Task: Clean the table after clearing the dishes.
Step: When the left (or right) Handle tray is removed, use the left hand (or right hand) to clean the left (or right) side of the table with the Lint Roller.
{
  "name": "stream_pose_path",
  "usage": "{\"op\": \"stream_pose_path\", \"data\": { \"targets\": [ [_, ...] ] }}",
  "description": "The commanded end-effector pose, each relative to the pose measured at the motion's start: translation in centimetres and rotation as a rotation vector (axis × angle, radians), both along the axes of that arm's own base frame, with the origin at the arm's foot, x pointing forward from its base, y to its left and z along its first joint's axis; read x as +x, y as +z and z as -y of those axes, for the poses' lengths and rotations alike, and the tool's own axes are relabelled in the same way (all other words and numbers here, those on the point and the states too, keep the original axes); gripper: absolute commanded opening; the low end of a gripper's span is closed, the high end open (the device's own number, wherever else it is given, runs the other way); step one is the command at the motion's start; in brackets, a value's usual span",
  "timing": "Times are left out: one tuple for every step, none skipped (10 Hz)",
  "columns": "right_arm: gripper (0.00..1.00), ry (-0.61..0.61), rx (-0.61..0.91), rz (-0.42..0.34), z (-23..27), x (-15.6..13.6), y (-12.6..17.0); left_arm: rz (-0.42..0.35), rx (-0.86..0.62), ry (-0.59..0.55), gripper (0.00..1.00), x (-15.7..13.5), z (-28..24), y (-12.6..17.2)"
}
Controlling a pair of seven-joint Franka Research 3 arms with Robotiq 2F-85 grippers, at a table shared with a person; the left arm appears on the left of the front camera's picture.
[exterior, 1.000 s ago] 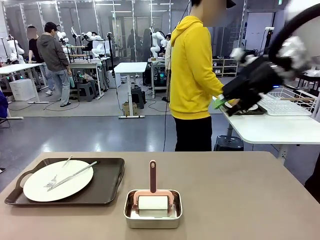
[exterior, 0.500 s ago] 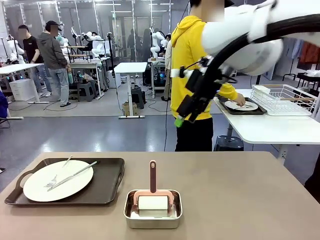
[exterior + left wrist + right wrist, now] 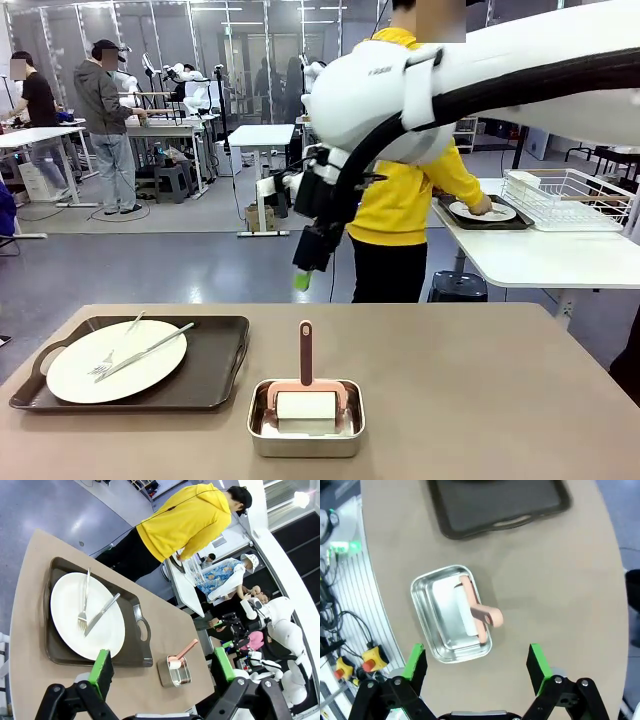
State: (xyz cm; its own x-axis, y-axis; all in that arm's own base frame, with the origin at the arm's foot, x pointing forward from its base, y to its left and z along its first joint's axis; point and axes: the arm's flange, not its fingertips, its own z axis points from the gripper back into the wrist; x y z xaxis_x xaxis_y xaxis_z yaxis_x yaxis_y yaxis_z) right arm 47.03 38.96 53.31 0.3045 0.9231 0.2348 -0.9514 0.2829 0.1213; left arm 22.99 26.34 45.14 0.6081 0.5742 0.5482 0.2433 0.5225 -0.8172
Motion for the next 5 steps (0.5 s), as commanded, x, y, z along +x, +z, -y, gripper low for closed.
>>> {"op": "stream_pose_path", "data": {
  "targets": [
    [1.0, 0.123, -0.055, 0.015, -1.46, 0.43, -0.98, 0.011, 0.002, 0.001, 1.0, -0.2, -0.11, 0.05],
    [1.0, 0.131, -0.06, 0.003, -1.94, 0.06, -1.59, 0.011, 0.002, 0.001, 1.0, -0.2, -0.11, 0.05],
    [1.0, 0.11, -0.077, 0.056, -1.61, -0.19, -1.75, 0.011, 0.002, 0.001, 1.0, -0.2, -0.11, 0.05],
    [1.0, 0.099, -0.039, 0.001, -1.98, -0.41, -1.87, 0.011, 0.002, 0.001, 1.0, -0.2, -0.11, 0.05],
    [1.0, 0.099, -0.039, 0.001, -1.98, -0.41, -1.87, 0.011, 0.002, 0.001, 1.0, -0.2, -0.11, 0.05]
  ]
}}
